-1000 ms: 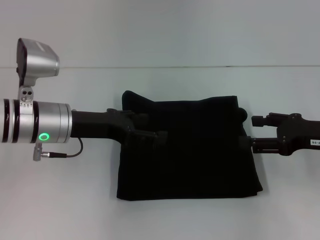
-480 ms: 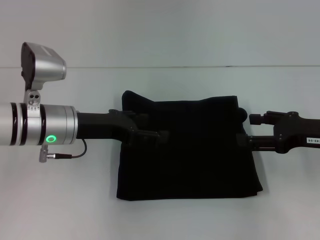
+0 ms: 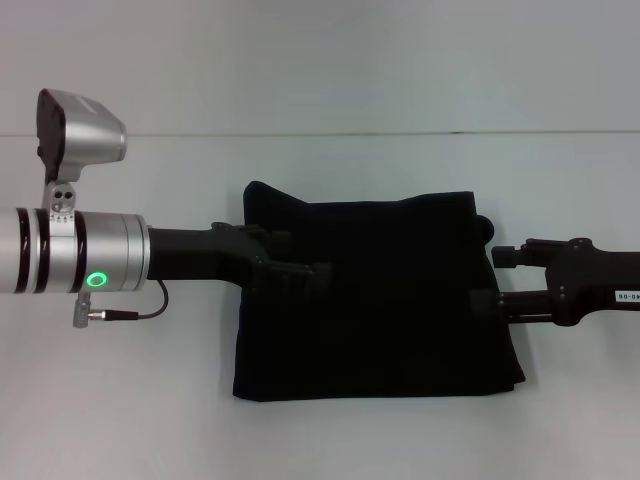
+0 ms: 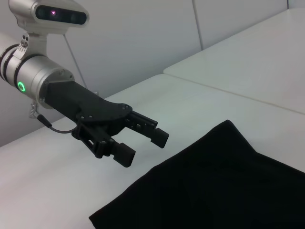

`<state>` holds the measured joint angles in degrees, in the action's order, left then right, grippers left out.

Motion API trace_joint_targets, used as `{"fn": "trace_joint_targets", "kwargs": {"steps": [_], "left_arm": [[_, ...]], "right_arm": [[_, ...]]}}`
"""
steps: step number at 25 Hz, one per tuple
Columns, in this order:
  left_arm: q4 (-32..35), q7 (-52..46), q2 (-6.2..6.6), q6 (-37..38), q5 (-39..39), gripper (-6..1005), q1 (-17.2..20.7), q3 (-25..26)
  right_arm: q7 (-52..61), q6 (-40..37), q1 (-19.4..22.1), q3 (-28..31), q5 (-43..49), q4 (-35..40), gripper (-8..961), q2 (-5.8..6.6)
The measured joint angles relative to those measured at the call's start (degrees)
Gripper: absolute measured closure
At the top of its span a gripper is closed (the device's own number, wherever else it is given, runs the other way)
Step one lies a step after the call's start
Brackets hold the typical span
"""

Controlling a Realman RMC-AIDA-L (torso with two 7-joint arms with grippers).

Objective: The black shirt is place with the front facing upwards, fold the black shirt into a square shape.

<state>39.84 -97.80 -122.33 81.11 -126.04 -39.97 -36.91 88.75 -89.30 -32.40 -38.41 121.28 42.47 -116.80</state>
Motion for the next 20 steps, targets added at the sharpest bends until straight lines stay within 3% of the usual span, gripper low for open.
{"fn": "trace_joint_targets", "kwargs": {"steps": [8, 13, 20], "left_arm": [[-0.08, -0.09, 0.01, 0.97, 0.00, 62, 0.00, -0.12], [-0.08, 0.45, -0.08, 1.34, 0.03, 63, 0.39, -3.04], [0.56, 7.08, -1.45, -0.68, 2.81, 63, 1.64, -3.07]], "right_arm": [[-0.92, 0.98, -0.18, 0.11, 0.01, 0.46, 85, -0.41], [-3.03, 2.12, -0.23, 0.16, -0.13, 0.56, 85, -0.69], [-3.21, 2.54, -0.62, 0.49, -0.30, 0.18, 85, -0.96]]}}
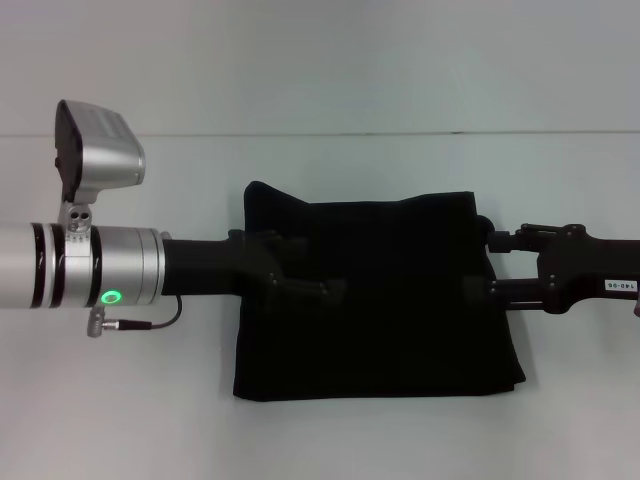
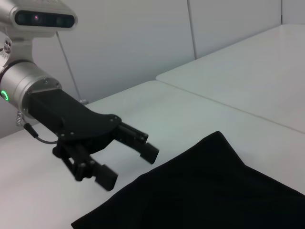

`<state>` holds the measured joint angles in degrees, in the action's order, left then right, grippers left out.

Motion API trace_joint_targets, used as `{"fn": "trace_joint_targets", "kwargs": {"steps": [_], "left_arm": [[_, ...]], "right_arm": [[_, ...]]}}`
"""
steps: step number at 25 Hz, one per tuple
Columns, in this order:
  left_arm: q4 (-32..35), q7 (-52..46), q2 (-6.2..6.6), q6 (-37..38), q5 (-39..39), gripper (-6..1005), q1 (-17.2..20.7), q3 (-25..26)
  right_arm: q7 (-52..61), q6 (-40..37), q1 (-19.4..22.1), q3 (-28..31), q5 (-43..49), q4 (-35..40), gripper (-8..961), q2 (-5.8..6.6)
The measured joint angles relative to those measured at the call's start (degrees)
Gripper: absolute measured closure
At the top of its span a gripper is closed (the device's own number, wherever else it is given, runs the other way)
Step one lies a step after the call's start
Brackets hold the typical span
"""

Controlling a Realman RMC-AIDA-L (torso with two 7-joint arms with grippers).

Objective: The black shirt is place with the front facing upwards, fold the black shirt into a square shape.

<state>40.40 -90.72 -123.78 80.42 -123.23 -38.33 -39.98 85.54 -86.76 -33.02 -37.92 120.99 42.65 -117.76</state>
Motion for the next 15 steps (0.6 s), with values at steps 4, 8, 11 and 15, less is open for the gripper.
{"fn": "trace_joint_targets", "kwargs": {"steps": [4, 8, 11, 15], "left_arm": [[-0.64, 3.05, -0.08, -1.70, 1.29, 62, 0.32, -0.07], [-0.45, -0.80, 0.39, -1.24, 0.99, 62, 0.26, -0.36], [-0.11, -4.71, 1.67, 2.13, 1.32, 62, -0.11, -0.41], [0.94, -5.39, 1.83, 4.35, 0.92, 63, 0.05, -0.52]], "right_arm": [[0.24, 0.30, -0.02, 0.00, 0.07, -0.15, 85, -0.01], [0.41, 0.44, -0.03, -0.02, 0.15, -0.18, 85, -0.01], [0.43, 0.57, -0.03, -0.04, 0.18, -0.12, 85, 0.06], [1.35, 0.86, -0.14, -0.04, 0.14, -0.01, 85, 0.16]]}}
